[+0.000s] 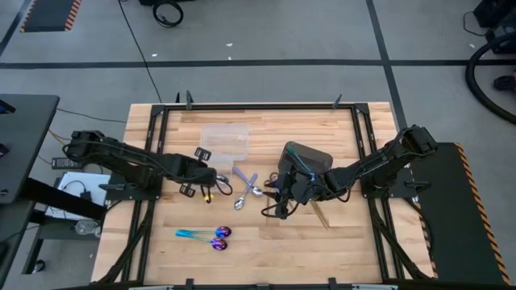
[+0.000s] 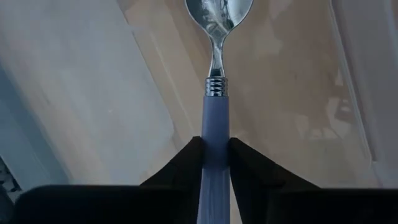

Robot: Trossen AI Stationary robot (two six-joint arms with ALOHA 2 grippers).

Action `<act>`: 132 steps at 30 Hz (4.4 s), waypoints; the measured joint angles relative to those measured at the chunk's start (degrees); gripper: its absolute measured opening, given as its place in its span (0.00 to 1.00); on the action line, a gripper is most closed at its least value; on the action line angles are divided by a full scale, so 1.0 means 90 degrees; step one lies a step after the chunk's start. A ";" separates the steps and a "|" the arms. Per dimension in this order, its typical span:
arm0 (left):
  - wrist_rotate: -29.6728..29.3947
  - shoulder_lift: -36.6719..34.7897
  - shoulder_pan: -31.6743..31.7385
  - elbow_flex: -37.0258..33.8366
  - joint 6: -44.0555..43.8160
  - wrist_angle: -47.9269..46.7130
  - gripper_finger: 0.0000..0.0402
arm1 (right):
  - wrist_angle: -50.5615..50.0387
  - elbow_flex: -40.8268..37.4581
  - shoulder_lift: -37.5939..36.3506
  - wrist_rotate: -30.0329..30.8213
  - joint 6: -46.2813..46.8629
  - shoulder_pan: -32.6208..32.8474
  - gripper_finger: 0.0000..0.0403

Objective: Sort silverware by color (type)
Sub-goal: Put the blue spoon into the bottom transparent bin

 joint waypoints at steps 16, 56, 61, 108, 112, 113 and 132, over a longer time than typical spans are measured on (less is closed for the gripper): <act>-0.0111 -0.0007 -0.0020 0.0432 -0.0828 -0.0283 0.42 | 0.0015 0.0000 0.0000 0.0124 -0.0464 -0.0139 0.33; -0.0028 -0.0165 -0.1588 0.1527 -0.0755 0.2382 0.42 | 0.0149 0.0002 0.0000 -0.0583 -0.0631 -0.0785 0.33; 0.0053 -0.0165 -0.1576 0.1248 -0.0246 0.3081 0.42 | -0.0163 0.0002 0.0000 -0.0203 -0.0251 -0.0534 0.33; 0.2051 0.3054 0.0614 0.3138 0.0414 0.1536 0.35 | -0.1668 -0.0002 0.0000 0.0964 0.2641 0.0935 0.33; 0.2165 0.3318 0.0811 0.3134 0.0665 0.1506 0.35 | -0.1645 0.0000 0.0000 0.1000 0.2637 0.0935 0.33; 0.2164 0.3395 0.0853 0.3124 0.0724 0.1471 0.35 | -0.1642 0.0000 0.0000 0.1001 0.2646 0.0935 0.33; 0.2478 0.3871 0.1117 0.3124 0.0888 0.1218 0.35 | -0.1551 -0.0002 0.0000 0.1025 0.2637 0.0954 0.33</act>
